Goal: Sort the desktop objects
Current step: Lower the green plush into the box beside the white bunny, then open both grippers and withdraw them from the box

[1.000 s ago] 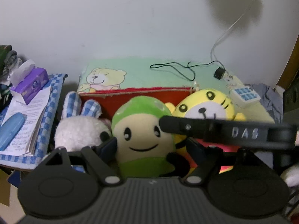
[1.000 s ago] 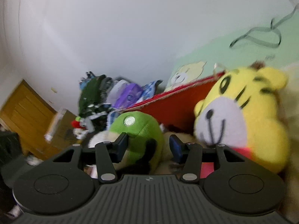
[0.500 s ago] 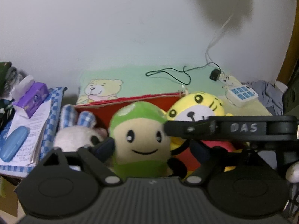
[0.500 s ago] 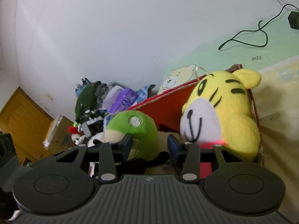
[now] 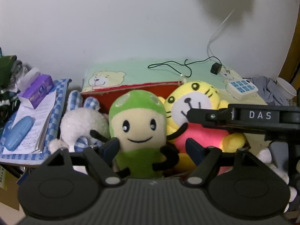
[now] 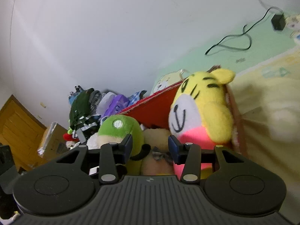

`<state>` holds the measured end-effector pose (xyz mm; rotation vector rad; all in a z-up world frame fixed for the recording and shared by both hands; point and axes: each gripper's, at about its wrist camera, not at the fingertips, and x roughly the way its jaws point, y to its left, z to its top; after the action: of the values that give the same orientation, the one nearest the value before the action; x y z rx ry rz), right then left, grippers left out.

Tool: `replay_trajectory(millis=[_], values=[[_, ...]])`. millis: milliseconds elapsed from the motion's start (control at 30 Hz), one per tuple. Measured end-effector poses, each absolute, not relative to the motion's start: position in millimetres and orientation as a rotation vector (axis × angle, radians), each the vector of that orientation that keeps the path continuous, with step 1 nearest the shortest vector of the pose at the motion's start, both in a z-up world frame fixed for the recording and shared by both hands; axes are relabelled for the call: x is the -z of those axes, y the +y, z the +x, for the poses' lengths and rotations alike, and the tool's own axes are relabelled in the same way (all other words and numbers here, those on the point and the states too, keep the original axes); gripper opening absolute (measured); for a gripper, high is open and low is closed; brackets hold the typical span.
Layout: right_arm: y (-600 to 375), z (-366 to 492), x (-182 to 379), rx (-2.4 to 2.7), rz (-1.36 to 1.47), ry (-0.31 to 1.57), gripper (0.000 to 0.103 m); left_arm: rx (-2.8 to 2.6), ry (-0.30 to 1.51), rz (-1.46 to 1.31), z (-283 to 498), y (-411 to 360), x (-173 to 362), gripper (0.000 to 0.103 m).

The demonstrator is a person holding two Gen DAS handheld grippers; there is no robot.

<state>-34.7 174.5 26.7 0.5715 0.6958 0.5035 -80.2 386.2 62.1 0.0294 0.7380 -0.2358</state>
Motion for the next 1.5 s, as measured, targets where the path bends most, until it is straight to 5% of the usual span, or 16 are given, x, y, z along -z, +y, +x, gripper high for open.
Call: replay_trajectory(millis=[700, 1500], values=[[103, -79, -64, -0.277, 0.280, 0.708, 0.052, -0.001, 0.803, 0.129, -101, 271, -87, 0.099], [24, -124, -31, -0.032, 0.158, 0.813, 0.070, -0.028, 1.037, 0.126, -120, 183, -34, 0.099]])
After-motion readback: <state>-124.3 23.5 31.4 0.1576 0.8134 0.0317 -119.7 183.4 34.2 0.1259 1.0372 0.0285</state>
